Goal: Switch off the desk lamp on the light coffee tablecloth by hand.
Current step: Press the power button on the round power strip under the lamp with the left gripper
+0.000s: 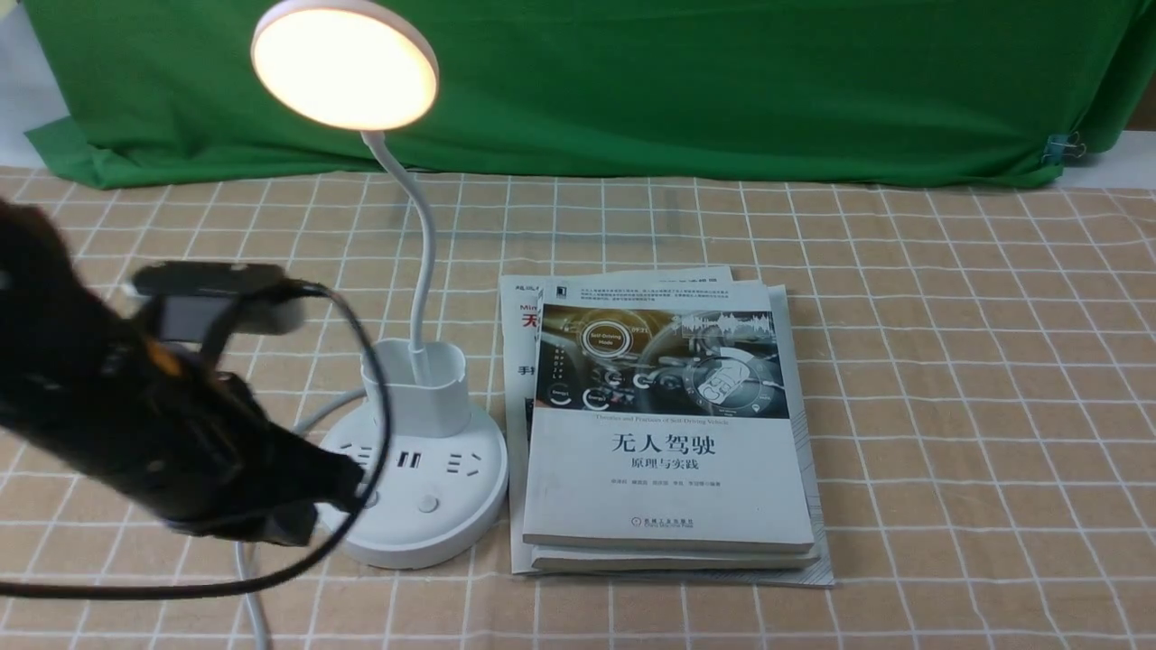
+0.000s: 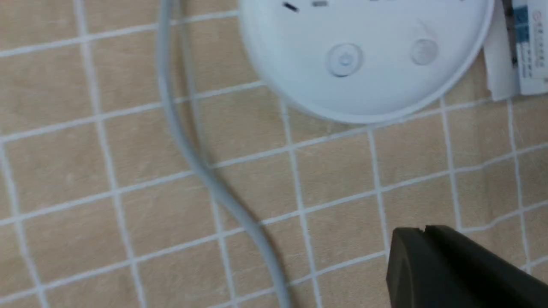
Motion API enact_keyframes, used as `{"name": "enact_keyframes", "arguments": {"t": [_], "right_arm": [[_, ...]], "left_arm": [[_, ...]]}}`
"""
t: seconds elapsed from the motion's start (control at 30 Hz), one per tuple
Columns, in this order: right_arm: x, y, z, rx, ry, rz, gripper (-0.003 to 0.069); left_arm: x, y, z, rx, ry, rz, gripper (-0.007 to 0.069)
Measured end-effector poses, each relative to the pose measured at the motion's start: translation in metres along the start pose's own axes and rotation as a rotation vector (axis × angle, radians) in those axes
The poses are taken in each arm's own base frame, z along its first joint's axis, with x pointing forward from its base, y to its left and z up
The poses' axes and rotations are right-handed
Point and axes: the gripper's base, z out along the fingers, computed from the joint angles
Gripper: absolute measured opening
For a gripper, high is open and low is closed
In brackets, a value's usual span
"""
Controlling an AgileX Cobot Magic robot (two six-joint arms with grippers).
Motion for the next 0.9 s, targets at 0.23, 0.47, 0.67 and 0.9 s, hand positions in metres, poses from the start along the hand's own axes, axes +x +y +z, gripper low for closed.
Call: {"name": "enact_keyframes", "arguments": {"t": [0.23,0.47,0.67,0.9], "right_arm": [[0.0,0.0,0.0,0.0,0.0,0.0,0.0243],[0.0,0.0,0.0,0.0,0.0,0.0,0.0243],[0.0,0.0,0.0,0.0,0.0,0.0,0.0243],[0.0,0.0,0.0,0.0,0.0,0.0,0.0243]], "left_arm": [[-0.045,-0.025,0.044,0.014,0.083,0.098,-0.0006],[-0.066,-0.02,0.077,-0.021,0.125,0.082,-0.0006],[-0.066,-0.013,0.098,-0.044,0.176,0.068,-0.0005],[-0.069,-0.012,0.099,-0.045,0.18,0.062,-0.0005]]}}
